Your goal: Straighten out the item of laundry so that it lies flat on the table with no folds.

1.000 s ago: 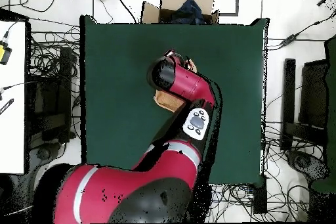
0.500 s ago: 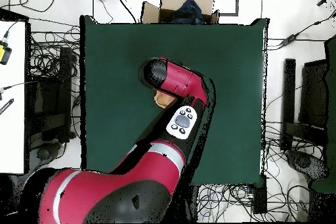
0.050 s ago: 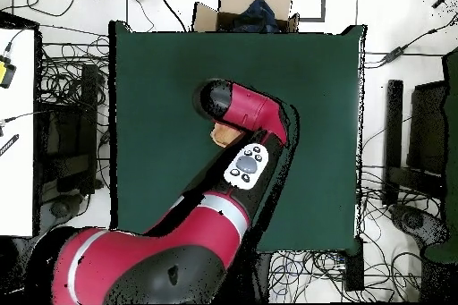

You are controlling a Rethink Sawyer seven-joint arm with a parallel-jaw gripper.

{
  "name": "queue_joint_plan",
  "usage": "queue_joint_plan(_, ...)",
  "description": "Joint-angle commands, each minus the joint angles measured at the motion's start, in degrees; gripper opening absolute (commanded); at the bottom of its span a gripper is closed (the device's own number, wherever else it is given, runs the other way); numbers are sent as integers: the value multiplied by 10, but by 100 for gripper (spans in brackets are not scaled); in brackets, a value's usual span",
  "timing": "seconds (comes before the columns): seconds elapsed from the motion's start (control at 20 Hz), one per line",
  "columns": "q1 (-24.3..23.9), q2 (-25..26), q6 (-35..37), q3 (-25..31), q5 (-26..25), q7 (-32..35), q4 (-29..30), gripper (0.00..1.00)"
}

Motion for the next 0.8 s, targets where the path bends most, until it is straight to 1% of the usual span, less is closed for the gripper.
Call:
queue_joint_plan(0.05,7,20,71,11,-33,91,2,100)
queue_joint_plan(0.25,3,22,96,4,-49,77,-2,100)
queue_joint_plan(0.45,1,34,90,6,-52,78,-7,100)
queue_joint_plan(0.55,0,35,101,7,-60,70,-10,100)
queue_joint_plan(0.8,-7,36,90,11,-78,59,-12,100)
